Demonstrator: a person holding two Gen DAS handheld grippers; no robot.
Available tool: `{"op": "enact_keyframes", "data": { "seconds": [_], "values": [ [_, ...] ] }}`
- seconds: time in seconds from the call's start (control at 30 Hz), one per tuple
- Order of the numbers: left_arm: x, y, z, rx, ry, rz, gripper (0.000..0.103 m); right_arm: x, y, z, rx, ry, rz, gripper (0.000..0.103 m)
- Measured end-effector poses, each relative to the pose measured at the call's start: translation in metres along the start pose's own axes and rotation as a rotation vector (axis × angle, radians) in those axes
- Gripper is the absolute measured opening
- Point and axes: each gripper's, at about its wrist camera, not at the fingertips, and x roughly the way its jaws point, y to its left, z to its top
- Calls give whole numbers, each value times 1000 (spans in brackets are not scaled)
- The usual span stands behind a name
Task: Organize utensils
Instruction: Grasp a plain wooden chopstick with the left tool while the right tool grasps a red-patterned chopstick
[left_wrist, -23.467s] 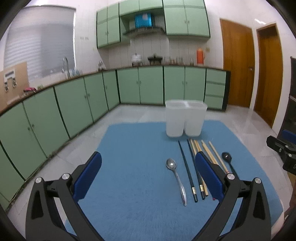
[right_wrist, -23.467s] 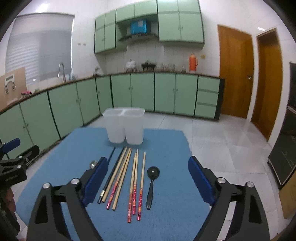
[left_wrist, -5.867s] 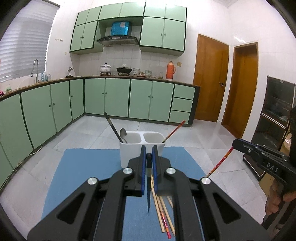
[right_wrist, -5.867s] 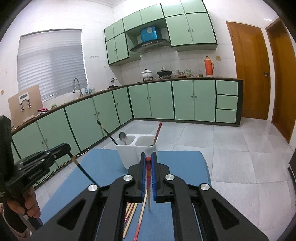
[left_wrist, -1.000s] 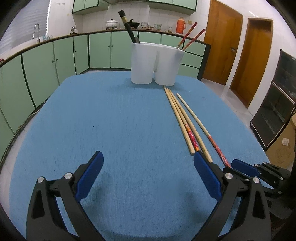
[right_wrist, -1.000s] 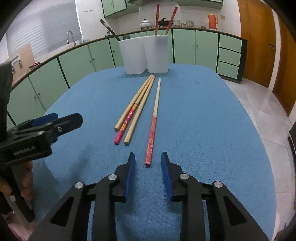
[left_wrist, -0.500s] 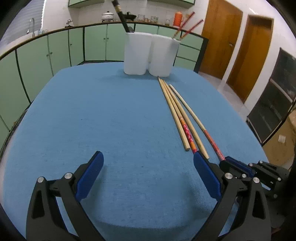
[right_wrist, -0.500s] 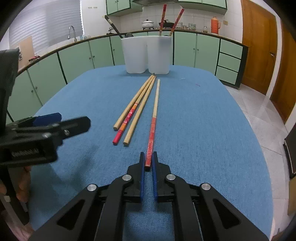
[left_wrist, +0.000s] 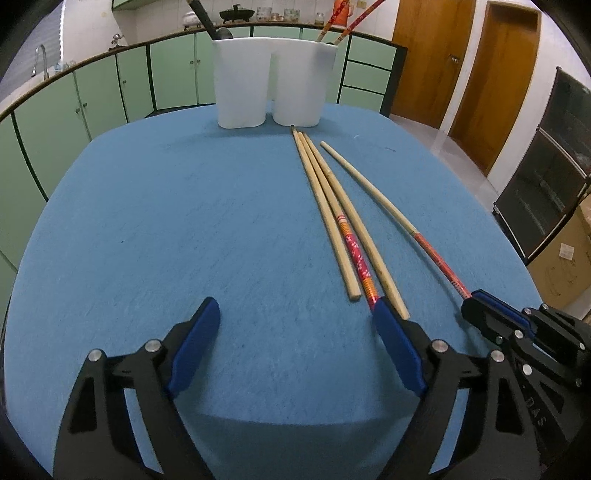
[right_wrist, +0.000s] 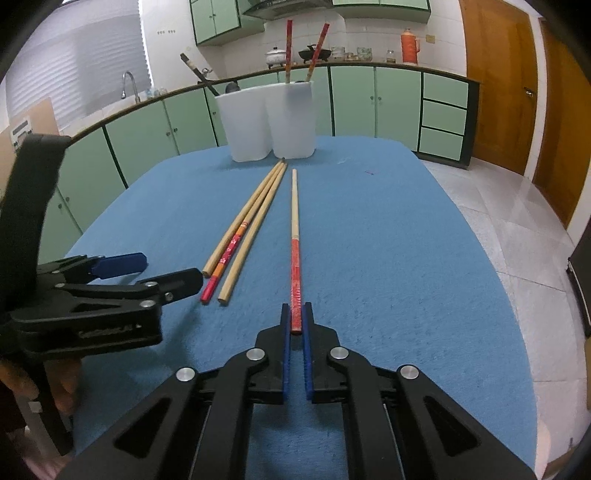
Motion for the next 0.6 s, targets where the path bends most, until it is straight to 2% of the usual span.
{"op": "enact_keyframes", "data": {
  "seconds": [0.07,0.17,0.27,0.4,0.5,0.6],
  "values": [
    [4,-3,2,6,4,9,81,0,-2,0,3,-1,-1,6],
    [6,-6,6,2,-1,10,73,0,-6,2,13,-6,0,6],
    [9,-10,8,0,-2,3,70,0,-9,2,18,-11,-3,6],
    [11,-23,6,47,1,12,67,1,-14,2,33,-9,2,6],
    [6,-18,6,14,-4,-22,61,0,-17,2,40,-12,7,6],
    [0,-9,5,-21,-5,-25,60,1,-20,1,50,-8,11,6]
  ]
}}
